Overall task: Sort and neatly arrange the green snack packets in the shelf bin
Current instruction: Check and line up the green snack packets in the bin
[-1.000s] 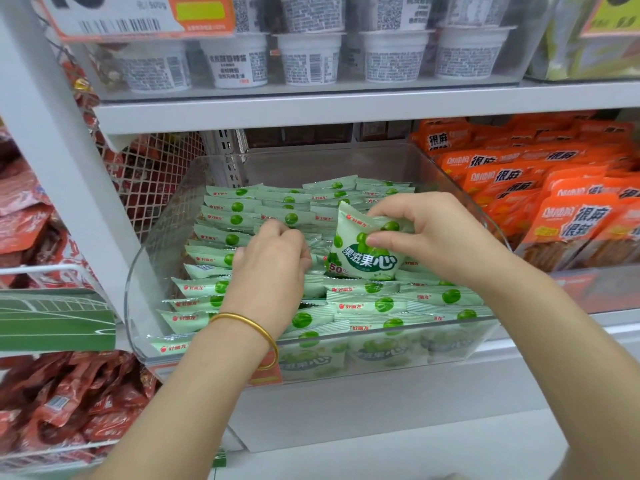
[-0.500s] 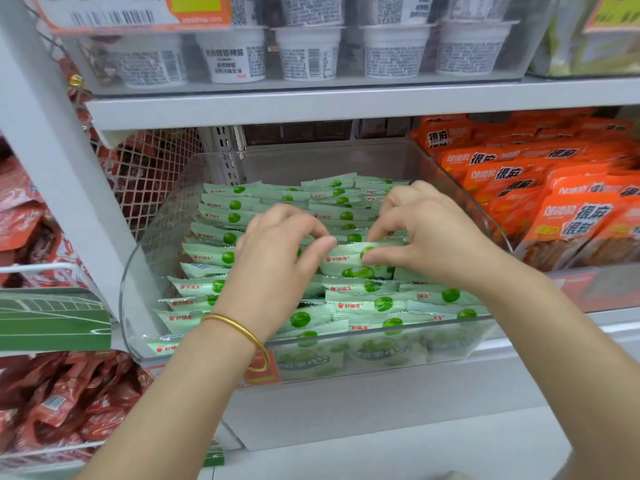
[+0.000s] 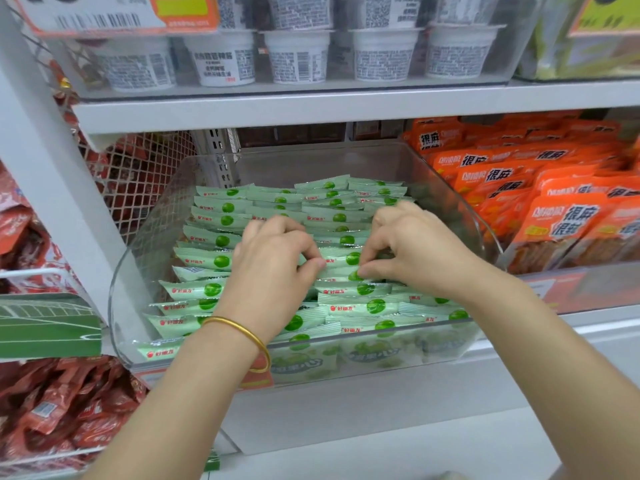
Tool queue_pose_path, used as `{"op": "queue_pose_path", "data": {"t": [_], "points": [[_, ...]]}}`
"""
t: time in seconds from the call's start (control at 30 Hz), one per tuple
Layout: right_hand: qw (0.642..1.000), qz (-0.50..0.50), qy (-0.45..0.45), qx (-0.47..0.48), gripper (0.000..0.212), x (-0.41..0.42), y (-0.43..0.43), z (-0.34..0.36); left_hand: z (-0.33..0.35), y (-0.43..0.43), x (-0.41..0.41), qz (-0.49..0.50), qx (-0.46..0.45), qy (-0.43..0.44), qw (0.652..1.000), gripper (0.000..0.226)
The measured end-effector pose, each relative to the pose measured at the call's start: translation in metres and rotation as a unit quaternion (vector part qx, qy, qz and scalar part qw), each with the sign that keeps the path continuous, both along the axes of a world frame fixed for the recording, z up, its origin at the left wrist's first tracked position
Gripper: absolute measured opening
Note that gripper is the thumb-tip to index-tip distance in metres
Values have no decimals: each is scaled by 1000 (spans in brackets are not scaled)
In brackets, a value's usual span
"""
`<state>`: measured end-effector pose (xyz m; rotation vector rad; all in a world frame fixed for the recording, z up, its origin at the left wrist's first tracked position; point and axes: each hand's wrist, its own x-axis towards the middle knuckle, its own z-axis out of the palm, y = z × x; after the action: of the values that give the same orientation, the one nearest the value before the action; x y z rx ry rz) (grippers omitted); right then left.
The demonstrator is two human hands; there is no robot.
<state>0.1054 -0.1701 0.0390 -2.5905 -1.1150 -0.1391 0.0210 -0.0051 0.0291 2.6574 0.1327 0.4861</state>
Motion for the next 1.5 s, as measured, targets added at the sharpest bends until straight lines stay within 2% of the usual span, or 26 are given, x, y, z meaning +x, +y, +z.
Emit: {"op": "queue_pose_path", "data": {"t": [0.17,0.23,0.4,0.53,0.77,0.87,0.97,1.17,1.23,1.33,1.43,1.5], "points": [[988,-62,11,141,4,10,-4,10,2,5,4,32,-19,-30,999,8],[988,-72,-3,137,5,10,3,8,0,7,6,30,-9,-12,999,16],[998,-40,-12,48,12,5,20,-1,-2,11,9,27,23,37,999,28],[999,-26,-20,41,11,4,23,-2,-4,13,10,29,24,49,998,37],[990,-13,1,143,3,4,22,-5,-4,14,12,32,29,67,997,42],[972,-11,62,227,7,2,19,4,-3,13,12,39,30,77,996,40],[969,-10,82,235,8,3,16,6,-3,11,12,42,26,79,996,39],[920,-32,163,354,7,4,16,-3,0,10,9,36,6,48,998,45],[924,-25,165,343,10,5,15,-3,0,9,8,32,6,38,999,46],[941,-17,150,302,18,2,15,-8,0,8,7,23,4,23,999,45],[935,-25,90,342,12,-2,15,-3,1,8,6,6,-20,-15,1000,41],[918,-15,62,391,13,-5,14,5,4,7,6,-17,-58,-57,997,37]]}}
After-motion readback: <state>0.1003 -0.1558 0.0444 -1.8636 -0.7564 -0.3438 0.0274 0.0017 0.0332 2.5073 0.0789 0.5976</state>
